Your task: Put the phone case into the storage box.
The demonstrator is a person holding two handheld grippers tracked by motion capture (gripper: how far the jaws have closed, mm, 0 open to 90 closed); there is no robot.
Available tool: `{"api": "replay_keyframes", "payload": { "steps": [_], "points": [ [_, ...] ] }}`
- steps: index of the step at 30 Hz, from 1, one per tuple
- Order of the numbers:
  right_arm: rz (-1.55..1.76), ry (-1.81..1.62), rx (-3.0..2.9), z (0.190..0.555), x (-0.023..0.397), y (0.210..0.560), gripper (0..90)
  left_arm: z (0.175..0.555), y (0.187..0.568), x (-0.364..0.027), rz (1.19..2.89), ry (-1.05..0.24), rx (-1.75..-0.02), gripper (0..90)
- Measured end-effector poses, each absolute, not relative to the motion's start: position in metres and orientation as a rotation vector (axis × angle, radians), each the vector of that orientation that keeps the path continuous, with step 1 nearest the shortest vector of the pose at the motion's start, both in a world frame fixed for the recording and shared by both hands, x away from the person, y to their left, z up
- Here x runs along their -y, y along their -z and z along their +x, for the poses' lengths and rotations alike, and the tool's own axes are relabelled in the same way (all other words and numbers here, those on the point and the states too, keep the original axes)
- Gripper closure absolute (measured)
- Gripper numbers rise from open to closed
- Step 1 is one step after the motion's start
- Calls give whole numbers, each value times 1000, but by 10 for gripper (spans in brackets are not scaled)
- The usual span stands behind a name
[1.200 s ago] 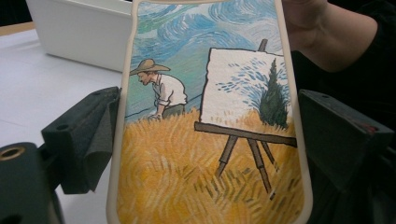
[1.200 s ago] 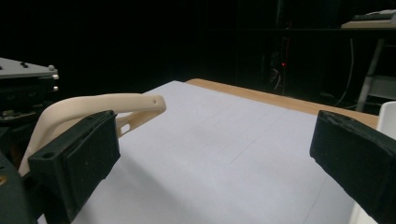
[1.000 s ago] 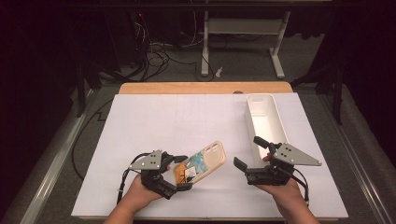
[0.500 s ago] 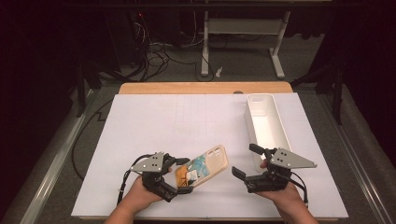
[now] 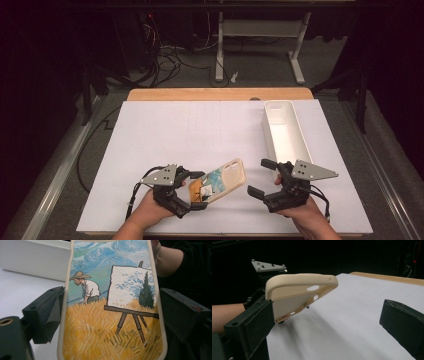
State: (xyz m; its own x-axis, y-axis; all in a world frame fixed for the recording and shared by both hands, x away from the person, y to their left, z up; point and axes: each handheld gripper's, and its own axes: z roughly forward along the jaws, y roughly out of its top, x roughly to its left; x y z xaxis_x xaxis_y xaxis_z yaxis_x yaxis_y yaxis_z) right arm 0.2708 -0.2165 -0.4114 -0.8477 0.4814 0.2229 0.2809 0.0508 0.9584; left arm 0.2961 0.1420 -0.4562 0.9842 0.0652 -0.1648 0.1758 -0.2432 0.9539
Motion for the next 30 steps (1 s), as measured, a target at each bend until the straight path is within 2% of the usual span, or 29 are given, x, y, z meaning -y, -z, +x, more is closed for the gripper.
{"api": "replay_keyframes", "payload": {
  "steps": [30],
  "points": [
    [797,-1986,-2178,279,207,417,7,306,467,-142,1841,113,-197,114]
  ]
}}
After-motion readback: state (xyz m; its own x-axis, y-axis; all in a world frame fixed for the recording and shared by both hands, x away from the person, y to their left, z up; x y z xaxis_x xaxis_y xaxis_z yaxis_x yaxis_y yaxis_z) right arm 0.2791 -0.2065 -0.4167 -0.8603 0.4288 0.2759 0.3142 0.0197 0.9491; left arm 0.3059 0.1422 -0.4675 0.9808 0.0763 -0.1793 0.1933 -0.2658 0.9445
